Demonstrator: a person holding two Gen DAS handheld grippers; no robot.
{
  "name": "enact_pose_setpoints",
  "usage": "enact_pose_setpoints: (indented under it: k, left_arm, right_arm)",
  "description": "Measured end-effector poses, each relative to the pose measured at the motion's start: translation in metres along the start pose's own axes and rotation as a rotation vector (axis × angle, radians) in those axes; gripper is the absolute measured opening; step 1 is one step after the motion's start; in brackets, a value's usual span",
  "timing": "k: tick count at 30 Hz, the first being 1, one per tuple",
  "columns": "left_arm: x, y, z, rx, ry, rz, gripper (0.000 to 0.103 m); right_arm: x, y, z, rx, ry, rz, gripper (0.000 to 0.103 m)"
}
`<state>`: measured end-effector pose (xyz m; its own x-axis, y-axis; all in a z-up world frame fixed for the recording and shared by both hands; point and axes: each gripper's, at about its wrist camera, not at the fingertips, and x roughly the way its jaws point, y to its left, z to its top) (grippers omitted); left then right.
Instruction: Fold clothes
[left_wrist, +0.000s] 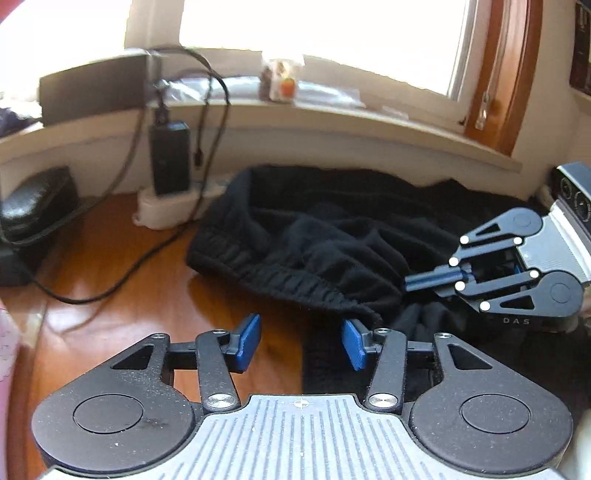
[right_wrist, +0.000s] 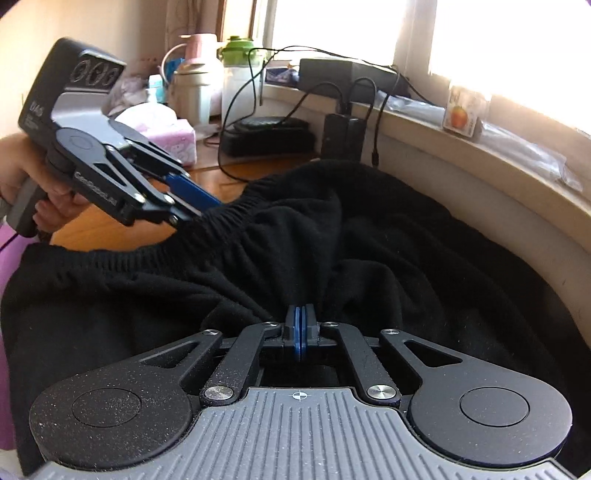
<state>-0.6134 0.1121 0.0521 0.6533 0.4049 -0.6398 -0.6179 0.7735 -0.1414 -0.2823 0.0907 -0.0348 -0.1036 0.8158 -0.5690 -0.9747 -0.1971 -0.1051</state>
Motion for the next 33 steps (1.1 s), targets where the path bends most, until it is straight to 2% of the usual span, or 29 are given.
enact_pose_setpoints:
  k: [2,5,6,11,13,15,20,22,23,24,26,27,28,31,33]
  left_arm:
    - [0.004,-0.001,-0.001,-0.014,0.008,-0.009,0.052]
    - [0.004,0.000,-0.004,-0.029,0.009,-0.041,0.039]
    - [0.004,-0.001,-0.004,-0.033,0.012,-0.053,0.025]
    - [0.002,-0.003,-0.008,-0.032,0.005,-0.041,0.014]
    - [0.000,-0.003,-0.010,-0.035,-0.005,-0.028,0.011]
    - [-0.003,-0.002,-0.012,-0.036,-0.011,0.017,0.010]
    - [-0.017,0.009,-0.018,-0.032,-0.008,0.105,0.009]
    - [-0.024,0.016,-0.021,-0.047,-0.011,0.123,0.009]
    - [-0.026,0.018,-0.023,-0.051,-0.012,0.129,0.009]
    - [-0.028,0.020,-0.024,-0.054,-0.012,0.135,0.009]
    - [-0.030,0.023,-0.024,-0.060,-0.012,0.135,0.009]
    - [-0.030,0.024,-0.023,-0.063,-0.013,0.135,0.009]
    - [-0.030,0.024,-0.023,-0.057,-0.012,0.136,0.009]
    - [-0.031,0.026,-0.023,-0.060,-0.016,0.134,0.009]
    - [-0.032,0.026,-0.024,-0.064,-0.017,0.133,0.009]
  right_arm:
    - [0.000,0.003,-0.003,-0.014,-0.004,-0.014,0.001]
    - [0.000,0.002,-0.003,-0.006,-0.008,-0.010,0.001]
    - [0.000,0.002,-0.003,0.000,-0.010,-0.007,0.001]
    - [-0.012,0.001,0.005,0.026,-0.105,0.026,0.003]
    - [-0.008,0.005,0.009,0.021,-0.104,0.031,0.007]
    - [-0.002,0.008,0.014,0.014,-0.095,0.036,0.017]
    - [0.012,0.017,0.025,-0.004,-0.075,0.047,0.020]
    - [0.018,0.021,0.029,-0.012,-0.066,0.051,0.030]
    - [0.023,0.017,0.029,0.007,-0.048,0.062,0.040]
    - [0.027,0.014,0.028,0.018,-0.028,0.077,0.041]
    - [0.035,0.010,0.025,0.029,0.010,0.109,0.036]
    - [0.035,0.009,0.025,0.031,0.017,0.121,0.020]
    - [0.032,0.009,0.025,0.028,0.026,0.124,0.010]
    - [0.015,0.015,0.021,-0.023,0.035,0.072,0.006]
    - [0.009,0.012,0.017,0.004,0.042,0.073,0.006]
